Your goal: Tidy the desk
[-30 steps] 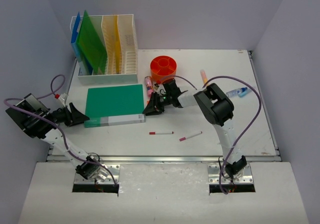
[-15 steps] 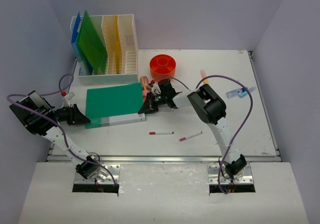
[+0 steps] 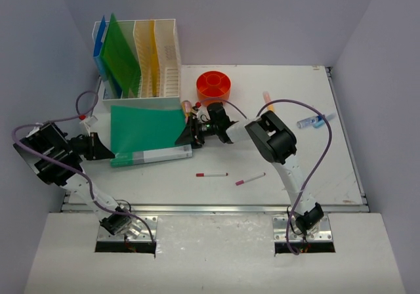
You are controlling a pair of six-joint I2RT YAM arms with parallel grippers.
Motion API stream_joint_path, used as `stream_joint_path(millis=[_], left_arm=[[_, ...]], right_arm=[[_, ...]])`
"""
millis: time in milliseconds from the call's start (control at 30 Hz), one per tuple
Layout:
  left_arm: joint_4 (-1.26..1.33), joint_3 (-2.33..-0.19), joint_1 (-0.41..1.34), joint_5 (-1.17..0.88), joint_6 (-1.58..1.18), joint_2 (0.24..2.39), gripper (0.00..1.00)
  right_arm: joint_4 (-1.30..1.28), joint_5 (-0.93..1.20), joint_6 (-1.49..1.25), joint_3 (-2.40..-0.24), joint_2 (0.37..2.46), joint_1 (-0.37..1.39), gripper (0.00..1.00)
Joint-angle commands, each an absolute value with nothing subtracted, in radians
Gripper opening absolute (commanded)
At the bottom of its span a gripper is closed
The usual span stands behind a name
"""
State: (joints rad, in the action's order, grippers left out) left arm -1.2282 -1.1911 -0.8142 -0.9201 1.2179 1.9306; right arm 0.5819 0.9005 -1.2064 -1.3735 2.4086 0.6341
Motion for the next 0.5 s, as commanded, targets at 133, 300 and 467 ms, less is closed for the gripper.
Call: stream_joint_path(millis=[133,300,467], left_arm=[[-1.319,-1.185,-0.799,-1.091,1.165,1.722,0.00],[-1.319,-1.182,-0.816,-1.092,1.134,1.672,0.00],[-1.318,-1.170,-0.820,-1.087,1.112,1.607,0.00]], right_arm=[[0.252,0.936,-0.948,-1.433,2.296,0.676,0.76],[0.135,0.912,-0.812,-1.442,2.219,0.645,0.78],[-0.059,0.873,-0.641,-1.460,2.113,0.634,0.79]])
